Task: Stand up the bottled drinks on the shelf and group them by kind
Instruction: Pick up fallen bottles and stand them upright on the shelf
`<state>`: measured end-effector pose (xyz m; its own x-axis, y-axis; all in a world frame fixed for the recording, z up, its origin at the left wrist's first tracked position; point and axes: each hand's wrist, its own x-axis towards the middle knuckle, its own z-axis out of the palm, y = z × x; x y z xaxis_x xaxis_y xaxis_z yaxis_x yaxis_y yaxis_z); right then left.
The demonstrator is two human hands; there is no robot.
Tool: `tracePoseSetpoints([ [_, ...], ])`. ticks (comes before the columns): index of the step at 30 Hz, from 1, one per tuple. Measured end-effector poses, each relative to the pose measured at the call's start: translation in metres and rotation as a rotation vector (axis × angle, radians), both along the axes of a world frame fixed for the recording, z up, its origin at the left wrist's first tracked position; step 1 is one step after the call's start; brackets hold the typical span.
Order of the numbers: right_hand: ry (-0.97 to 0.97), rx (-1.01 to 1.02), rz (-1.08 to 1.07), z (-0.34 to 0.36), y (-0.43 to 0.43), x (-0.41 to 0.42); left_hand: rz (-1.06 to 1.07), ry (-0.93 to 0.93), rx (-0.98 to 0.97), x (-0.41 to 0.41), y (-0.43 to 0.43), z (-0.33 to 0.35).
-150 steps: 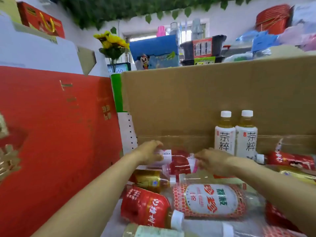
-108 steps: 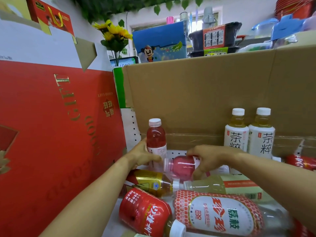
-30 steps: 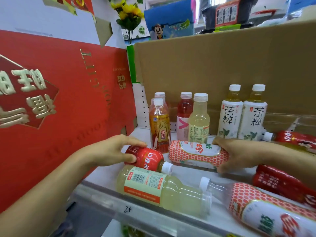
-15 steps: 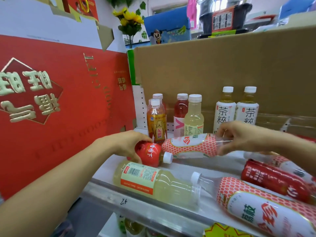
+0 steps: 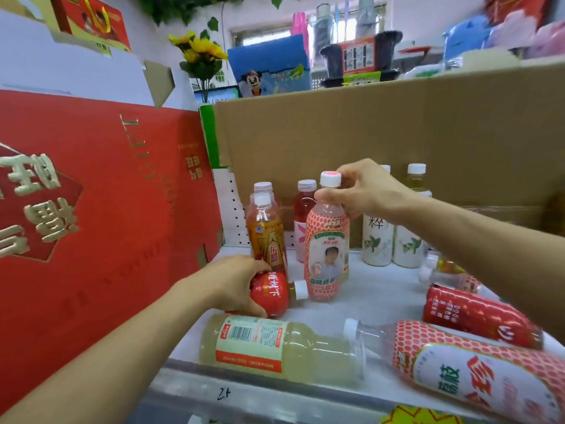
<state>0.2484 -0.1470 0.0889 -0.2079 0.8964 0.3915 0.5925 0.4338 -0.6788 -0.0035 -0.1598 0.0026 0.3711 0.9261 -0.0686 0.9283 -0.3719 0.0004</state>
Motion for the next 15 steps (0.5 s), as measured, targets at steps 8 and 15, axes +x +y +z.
tracePoseSetpoints([
  [8, -0.025, -0.007, -0.11, -0.01, 0.001, -0.015, 0.107, -0.314, 0.001, -0.01, 0.002, -0.006],
  [15, 0.021, -0.091, -0.108, -0.027, -0.022, -0.008, 0.134, -0.922, -0.066, 0.0, -0.003, -0.011],
])
